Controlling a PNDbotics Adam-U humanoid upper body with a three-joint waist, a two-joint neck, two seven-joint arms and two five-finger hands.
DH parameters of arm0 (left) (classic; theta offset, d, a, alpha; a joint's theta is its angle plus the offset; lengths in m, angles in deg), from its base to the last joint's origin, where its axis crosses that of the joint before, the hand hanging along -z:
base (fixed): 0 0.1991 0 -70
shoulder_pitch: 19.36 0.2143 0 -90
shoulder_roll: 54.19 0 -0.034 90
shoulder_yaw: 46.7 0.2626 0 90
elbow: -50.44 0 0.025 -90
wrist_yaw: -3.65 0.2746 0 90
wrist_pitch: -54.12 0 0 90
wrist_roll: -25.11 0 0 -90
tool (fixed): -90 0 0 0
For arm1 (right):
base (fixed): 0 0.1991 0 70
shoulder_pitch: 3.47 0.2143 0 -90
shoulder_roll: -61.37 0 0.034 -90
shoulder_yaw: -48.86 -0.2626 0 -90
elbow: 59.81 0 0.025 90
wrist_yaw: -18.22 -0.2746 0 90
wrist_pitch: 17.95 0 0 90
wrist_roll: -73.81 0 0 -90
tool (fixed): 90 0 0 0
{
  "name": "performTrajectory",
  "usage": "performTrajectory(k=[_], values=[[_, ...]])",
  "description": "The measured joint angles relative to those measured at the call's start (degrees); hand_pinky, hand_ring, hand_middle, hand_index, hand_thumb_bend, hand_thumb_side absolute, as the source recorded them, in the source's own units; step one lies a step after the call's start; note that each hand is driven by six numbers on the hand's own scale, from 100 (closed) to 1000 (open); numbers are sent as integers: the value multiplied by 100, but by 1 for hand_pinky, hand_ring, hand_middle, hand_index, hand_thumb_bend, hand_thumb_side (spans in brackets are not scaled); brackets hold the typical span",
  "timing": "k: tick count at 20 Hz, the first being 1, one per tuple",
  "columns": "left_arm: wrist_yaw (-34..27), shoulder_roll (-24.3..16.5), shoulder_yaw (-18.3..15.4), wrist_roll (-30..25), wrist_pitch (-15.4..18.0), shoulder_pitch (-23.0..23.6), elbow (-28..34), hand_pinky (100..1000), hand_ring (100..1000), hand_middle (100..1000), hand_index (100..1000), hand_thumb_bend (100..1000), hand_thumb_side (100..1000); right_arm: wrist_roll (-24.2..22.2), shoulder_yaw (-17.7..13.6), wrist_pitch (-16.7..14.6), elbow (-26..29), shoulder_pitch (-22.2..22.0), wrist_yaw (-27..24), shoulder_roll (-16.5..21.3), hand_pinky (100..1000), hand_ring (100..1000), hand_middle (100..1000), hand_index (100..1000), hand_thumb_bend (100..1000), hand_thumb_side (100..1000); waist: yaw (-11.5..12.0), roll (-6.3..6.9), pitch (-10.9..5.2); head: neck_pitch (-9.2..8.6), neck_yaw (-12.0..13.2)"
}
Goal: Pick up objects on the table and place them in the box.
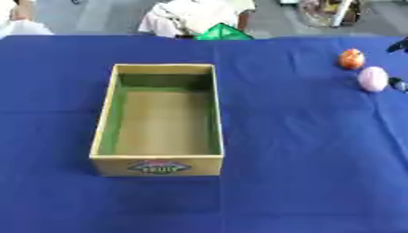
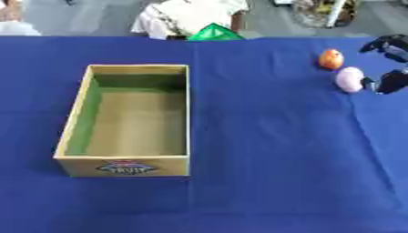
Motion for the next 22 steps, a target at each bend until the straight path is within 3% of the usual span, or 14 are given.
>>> performTrajectory(k=[15, 22], values=[[-5, 1, 0, -3, 1, -1, 0, 751, 857, 721, 760, 284, 779, 9, 26, 9, -1, -6, 15, 0, 873, 913, 906, 923, 250, 144, -11, 12, 2, 0, -96], [-5, -23, 4, -30, 26, -43, 0, 752, 856, 721, 761, 281, 774, -51, 131, -18, -188, 214, 159, -2, 871, 915, 911, 928, 273, 132, -33, 53, 29, 0, -145]])
